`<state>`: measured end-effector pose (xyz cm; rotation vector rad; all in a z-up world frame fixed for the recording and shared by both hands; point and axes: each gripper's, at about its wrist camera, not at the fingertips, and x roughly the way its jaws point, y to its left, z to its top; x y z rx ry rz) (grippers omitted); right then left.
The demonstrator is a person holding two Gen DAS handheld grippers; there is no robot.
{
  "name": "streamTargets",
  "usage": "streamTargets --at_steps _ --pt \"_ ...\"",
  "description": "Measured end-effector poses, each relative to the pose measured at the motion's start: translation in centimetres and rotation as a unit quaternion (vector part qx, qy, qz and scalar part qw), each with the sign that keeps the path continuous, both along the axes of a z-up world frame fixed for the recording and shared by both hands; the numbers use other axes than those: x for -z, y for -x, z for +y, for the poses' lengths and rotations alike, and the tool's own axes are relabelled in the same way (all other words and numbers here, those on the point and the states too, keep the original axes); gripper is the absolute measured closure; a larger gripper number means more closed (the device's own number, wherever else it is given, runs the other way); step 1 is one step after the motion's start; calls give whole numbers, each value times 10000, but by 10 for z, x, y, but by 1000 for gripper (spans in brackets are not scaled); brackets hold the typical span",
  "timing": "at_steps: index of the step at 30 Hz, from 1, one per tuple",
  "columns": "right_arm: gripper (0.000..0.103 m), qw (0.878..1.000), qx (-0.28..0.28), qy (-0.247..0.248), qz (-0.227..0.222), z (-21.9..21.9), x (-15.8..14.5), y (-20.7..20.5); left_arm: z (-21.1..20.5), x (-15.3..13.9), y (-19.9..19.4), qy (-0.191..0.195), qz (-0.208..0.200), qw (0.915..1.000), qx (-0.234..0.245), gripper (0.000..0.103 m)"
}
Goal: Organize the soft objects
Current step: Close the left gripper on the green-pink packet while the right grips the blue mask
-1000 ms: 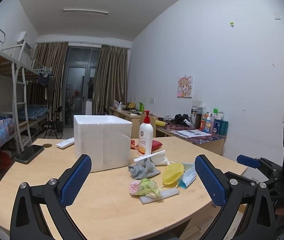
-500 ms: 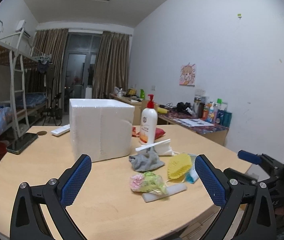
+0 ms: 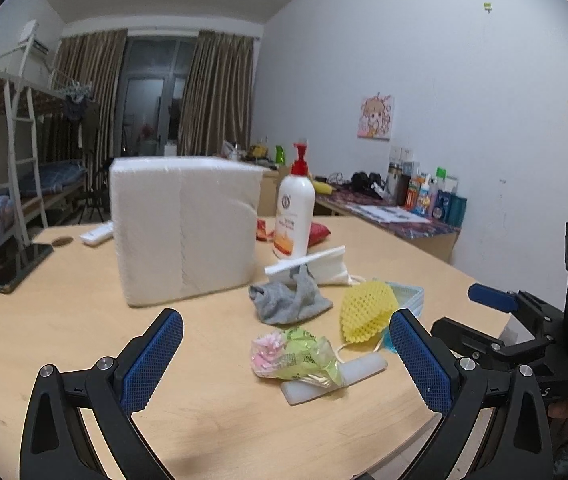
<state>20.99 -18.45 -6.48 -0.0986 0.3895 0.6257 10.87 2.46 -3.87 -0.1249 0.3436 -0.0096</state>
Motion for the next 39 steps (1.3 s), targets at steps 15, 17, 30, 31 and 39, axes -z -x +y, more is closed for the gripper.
streamTargets --at_steps 15,17,30,31,39 --pt "0 9983 273 136 491 -7 19 -47 -7 44 -69 201 1203 9925 -9 0" --pt "0 9979 321 176 539 -8 23 -54 -8 48 -73 218 1278 9916 -3 0" --pt "0 9941 674 137 842 -31 34 -89 -10 55 -91 357 1597 9865 116 18" --pt "0 9938 685 136 865 -31 35 -92 -11 57 -94 355 1658 9854 145 20" --pt "0 9907 796 106 1097 -32 36 -108 -12 64 -102 379 1985 9790 260 40"
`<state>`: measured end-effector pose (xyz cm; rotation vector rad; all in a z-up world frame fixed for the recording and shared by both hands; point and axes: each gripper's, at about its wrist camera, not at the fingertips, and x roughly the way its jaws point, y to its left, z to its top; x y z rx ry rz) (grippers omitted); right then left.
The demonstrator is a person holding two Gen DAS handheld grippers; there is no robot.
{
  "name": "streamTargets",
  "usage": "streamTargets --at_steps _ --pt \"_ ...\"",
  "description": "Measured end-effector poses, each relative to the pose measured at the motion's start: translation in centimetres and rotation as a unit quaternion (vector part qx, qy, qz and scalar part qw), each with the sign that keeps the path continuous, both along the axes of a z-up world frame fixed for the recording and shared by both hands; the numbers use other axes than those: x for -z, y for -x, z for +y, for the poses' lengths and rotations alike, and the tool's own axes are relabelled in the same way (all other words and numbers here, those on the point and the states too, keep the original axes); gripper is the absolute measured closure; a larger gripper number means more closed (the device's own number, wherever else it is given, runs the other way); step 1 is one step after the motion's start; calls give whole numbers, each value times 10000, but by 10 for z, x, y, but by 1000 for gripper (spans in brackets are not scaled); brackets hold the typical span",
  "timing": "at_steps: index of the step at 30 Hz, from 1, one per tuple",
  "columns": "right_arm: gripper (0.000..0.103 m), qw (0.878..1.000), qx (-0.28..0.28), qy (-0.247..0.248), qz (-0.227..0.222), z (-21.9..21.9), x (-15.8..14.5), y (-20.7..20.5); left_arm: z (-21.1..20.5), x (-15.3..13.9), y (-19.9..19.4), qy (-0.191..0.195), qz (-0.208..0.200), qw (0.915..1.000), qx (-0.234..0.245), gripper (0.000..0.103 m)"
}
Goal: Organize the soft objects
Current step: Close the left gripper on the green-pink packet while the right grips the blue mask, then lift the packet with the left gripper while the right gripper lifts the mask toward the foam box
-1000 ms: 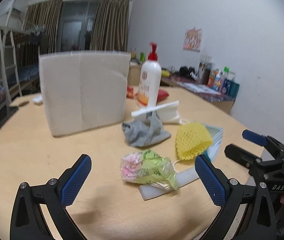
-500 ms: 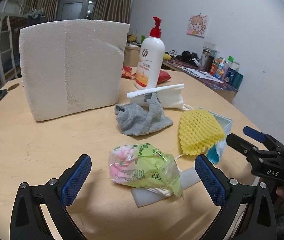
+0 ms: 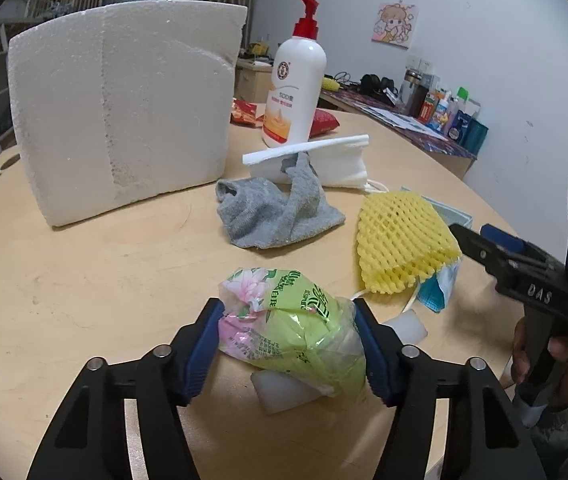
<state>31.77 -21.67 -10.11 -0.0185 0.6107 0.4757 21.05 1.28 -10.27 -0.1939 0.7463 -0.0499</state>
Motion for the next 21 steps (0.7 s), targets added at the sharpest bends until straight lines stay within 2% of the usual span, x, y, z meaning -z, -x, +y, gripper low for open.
streamTargets --at_steps 3,5,6,9,10,14,15,18,21 --pt "0 9999 125 89 11 -2 -1 -3 -2 0 2 -33 -40 10000 49 46" --pt "7 9998 131 134 60 -2 0 -6 -1 0 3 -18 -66 10000 39 49" --pt "15 9997 140 167 107 -2 1 -7 0 0 4 3 -73 10000 19 52" --pt "48 9994 71 239 227 1 5 -10 2 0 6 100 -111 9999 17 60" --pt "53 9991 71 312 263 3 6 -11 3 -1 5 125 -105 9999 30 61" --pt "60 9990 46 346 296 5 8 -11 6 -2 7 248 -138 9996 15 69" --pt "65 9989 49 337 309 4 8 -12 6 -2 8 250 -155 9996 22 71" --pt "76 9994 4 202 271 -1 5 -10 5 -6 13 241 -332 9991 66 73" --pt "81 9996 65 101 270 -8 5 -8 6 -8 17 249 -446 9987 79 75"
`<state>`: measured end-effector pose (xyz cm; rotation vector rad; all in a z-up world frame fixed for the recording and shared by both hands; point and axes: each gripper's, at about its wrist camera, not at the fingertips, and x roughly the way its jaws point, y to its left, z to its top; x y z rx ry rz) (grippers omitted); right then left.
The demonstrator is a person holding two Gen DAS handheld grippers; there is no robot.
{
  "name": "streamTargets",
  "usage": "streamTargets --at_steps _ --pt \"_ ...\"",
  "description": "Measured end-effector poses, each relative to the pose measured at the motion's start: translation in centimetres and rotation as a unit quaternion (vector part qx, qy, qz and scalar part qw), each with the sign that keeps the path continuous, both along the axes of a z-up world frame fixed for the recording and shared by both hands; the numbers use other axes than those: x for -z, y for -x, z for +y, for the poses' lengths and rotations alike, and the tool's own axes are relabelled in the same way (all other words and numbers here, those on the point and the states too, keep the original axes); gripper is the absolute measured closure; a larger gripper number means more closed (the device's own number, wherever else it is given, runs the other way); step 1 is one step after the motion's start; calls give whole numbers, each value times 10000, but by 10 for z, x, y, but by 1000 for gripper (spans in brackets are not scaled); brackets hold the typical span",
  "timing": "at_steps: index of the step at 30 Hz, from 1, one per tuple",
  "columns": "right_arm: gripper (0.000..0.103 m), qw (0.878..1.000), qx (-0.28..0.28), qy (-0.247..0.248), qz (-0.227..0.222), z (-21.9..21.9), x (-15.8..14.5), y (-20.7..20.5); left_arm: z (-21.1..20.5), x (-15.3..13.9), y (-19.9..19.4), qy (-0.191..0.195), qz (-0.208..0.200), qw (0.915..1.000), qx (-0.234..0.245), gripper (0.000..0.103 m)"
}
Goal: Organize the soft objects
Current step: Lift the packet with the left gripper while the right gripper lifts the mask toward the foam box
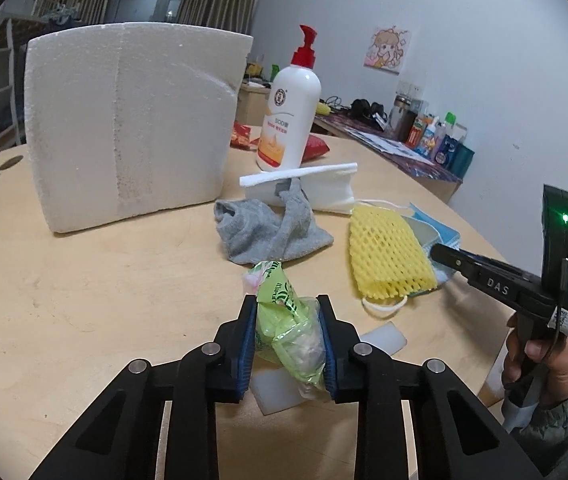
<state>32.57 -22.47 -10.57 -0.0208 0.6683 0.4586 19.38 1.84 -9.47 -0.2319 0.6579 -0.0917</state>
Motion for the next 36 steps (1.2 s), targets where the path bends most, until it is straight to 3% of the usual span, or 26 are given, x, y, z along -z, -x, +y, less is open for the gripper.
streamTargets --at_steps 6,11,36 --pt "83 9994 144 -126 -278 -9 -18 9 10 -7 6 152 -277 9995 -87 75" --pt "83 9976 196 -244 -624 -12 -40 17 22 -15 7 313 -277 9988 -271 75" --pt "83 9753 383 -733 -2049 -32 -116 78 18 -91 75 -216 -1483 9871 -560 75"
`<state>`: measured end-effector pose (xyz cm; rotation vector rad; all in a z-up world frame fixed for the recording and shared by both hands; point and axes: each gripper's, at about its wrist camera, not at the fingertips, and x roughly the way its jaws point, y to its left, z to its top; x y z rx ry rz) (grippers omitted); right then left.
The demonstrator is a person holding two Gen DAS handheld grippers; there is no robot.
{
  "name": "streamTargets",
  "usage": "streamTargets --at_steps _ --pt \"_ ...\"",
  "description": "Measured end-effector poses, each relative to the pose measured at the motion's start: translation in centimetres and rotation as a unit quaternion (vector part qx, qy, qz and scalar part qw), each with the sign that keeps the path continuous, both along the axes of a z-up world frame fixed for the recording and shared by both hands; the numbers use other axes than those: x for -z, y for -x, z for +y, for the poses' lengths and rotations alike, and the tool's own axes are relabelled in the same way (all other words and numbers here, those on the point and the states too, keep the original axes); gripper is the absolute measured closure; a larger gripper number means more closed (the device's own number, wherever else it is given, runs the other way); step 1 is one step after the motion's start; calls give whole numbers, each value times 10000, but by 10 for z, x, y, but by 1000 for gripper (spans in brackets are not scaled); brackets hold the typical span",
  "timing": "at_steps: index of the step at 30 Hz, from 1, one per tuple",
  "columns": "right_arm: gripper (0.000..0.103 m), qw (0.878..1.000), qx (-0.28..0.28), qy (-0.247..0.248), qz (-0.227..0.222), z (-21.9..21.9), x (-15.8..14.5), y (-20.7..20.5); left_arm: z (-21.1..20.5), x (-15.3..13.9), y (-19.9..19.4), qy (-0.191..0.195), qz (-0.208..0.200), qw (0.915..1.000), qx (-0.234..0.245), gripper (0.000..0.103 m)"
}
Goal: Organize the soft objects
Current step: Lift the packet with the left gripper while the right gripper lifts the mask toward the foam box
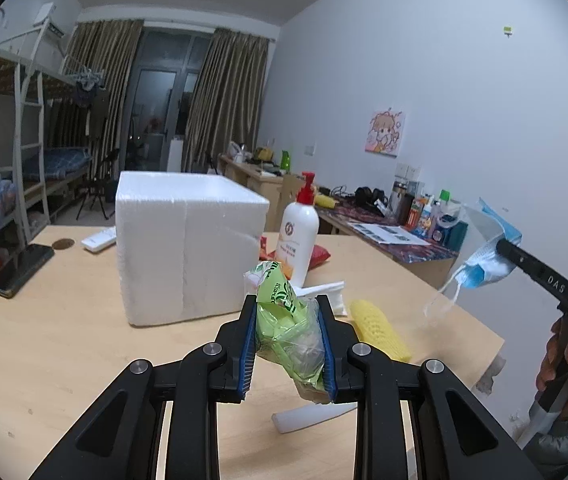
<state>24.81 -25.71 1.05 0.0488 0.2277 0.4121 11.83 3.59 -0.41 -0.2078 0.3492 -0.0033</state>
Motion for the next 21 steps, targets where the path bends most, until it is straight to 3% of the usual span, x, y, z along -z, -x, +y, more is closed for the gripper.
streamTargets --at_steps 21 --pt "83 9967 -765 -10 -289 25 -10 22 -4 -37 55 -430 -548 9970 -329 75"
